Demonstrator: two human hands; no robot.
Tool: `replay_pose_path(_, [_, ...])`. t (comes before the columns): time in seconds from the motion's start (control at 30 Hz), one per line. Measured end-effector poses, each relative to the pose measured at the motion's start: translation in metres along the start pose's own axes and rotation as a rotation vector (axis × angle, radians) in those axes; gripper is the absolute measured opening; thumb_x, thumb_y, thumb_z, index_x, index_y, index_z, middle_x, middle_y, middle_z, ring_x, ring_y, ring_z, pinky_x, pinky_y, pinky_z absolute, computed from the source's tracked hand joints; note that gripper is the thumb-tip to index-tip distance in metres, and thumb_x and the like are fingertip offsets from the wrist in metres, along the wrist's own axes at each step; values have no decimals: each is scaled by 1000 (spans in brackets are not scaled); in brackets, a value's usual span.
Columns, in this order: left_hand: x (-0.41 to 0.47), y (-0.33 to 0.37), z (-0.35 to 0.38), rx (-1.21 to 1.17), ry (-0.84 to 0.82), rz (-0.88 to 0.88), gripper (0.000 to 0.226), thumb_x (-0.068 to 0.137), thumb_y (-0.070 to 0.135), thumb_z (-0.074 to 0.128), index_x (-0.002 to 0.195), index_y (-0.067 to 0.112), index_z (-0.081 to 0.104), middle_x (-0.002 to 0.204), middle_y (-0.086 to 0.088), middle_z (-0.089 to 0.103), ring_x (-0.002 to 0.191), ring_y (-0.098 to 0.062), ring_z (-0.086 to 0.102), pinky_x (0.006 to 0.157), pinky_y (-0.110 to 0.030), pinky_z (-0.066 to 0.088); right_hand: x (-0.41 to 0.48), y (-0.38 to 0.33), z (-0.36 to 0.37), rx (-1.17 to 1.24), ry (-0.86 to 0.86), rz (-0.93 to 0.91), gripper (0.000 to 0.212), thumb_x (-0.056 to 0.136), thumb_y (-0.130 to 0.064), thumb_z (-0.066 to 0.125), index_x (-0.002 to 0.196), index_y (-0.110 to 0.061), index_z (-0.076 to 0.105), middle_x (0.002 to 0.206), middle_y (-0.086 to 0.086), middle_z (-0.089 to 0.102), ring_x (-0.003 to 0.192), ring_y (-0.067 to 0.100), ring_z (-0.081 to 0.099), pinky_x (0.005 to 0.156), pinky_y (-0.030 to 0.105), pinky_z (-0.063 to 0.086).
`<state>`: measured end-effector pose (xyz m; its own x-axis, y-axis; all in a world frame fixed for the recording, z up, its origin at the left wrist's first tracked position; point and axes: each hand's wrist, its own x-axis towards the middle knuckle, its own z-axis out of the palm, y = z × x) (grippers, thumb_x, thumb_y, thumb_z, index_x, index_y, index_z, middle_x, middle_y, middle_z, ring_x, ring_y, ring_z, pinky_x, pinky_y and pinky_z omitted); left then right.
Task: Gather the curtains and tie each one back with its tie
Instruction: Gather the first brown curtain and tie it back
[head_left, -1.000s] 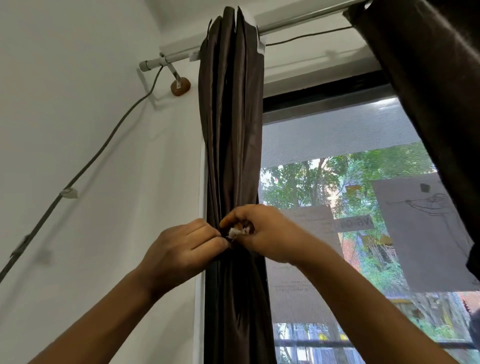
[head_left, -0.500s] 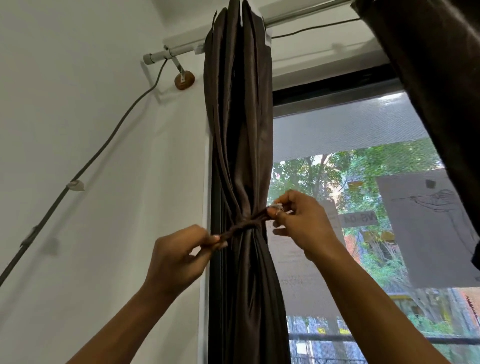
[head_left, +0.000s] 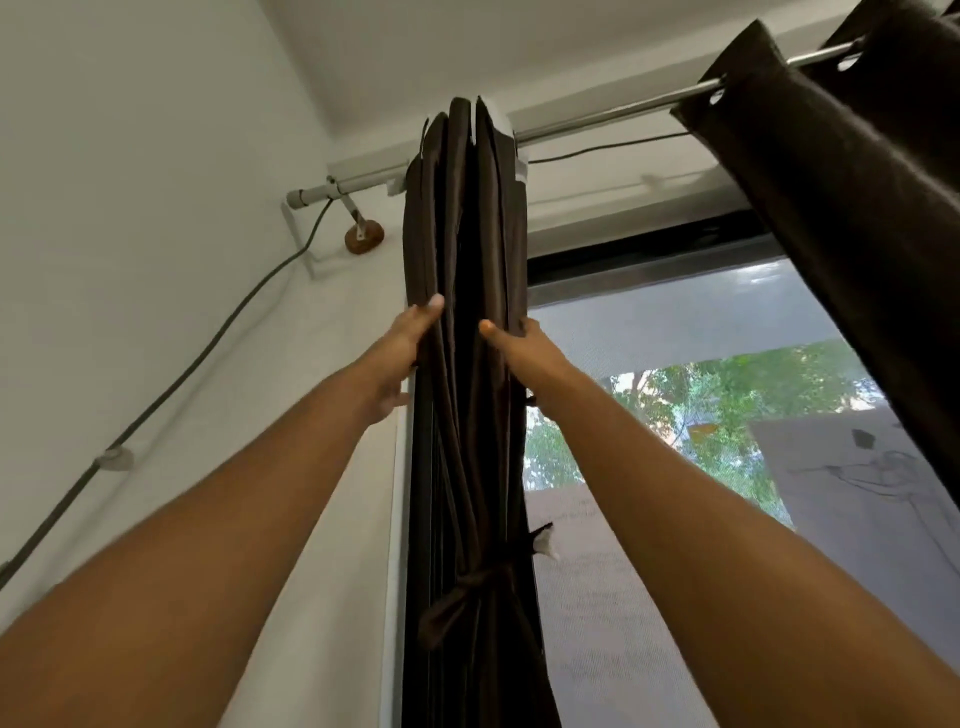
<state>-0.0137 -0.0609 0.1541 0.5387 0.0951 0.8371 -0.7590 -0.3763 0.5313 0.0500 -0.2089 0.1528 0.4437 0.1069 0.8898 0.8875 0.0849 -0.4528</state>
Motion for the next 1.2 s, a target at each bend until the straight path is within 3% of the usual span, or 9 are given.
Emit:
replay_pose_path(0.07, [13,7,10,69,-42,-9,53,95,52,49,142,35,36,143,6,47,111,-13,54,90,-39,41,18,3,13,-225,46,-78,44,92,-31,55,133,-15,49,124,13,59,108,30,58,87,35,49])
replay_pose_path(0.17, [23,3,16,197,-14,57,32,97,20,52,129,25,51,121,-5,63,89,-14,61,68,-31,48,17,2,27,-506,207,-273,23,92,-18,50,109,-11,63,93,11,63,81,26,58,59,24,39])
replay_pose_path(0.27, [25,-7,11,382,109,196,43,90,1,50,131,14,55,118,-13,65,102,-28,64,90,-42,54,11,-3,17,-551,230,-467,16,92,-15,51,97,-8,63,86,10,62,76,18,52,57,24,35])
replay_pose_path(0.4, [20,-14,8,499,93,279,64,90,6,51,149,23,33,134,-11,57,116,-31,57,98,-39,48,10,-1,-16,-622,135,-432,20,93,-16,51,104,-5,63,99,16,65,91,29,60,79,37,51])
replay_pose_path(0.5, [17,-16,26,665,194,393,81,94,13,52,153,37,3,129,-15,58,104,-33,62,84,-34,49,14,-6,-18,-610,108,-335,20,91,-15,53,105,-5,64,99,17,65,89,30,62,77,36,52])
replay_pose_path(0.63, [22,-7,43,871,445,372,39,91,46,58,122,23,60,113,-6,66,98,-28,64,78,-34,49,18,-9,-22,-454,166,-229,28,82,-19,63,109,-11,63,97,13,66,85,31,66,72,45,58])
replay_pose_path(0.77, [32,1,49,767,298,129,52,80,62,64,90,11,71,87,-6,68,84,-24,66,74,-34,52,25,-7,-34,-422,210,-163,20,83,-13,63,103,-10,64,90,12,68,75,26,70,63,40,60])
replay_pose_path(1.03, [18,-15,53,833,502,426,19,89,34,66,93,17,71,138,-4,48,110,-26,59,76,-29,41,20,-6,-28,-752,336,-275,10,82,-16,58,75,-10,59,75,9,64,69,25,61,55,27,46])
replay_pose_path(1.2, [12,-19,39,745,534,507,17,91,33,63,92,17,68,141,0,42,118,-22,53,78,-30,40,22,-15,-13,-783,415,-269,16,82,-23,60,71,-13,53,67,2,50,66,24,52,49,23,29])
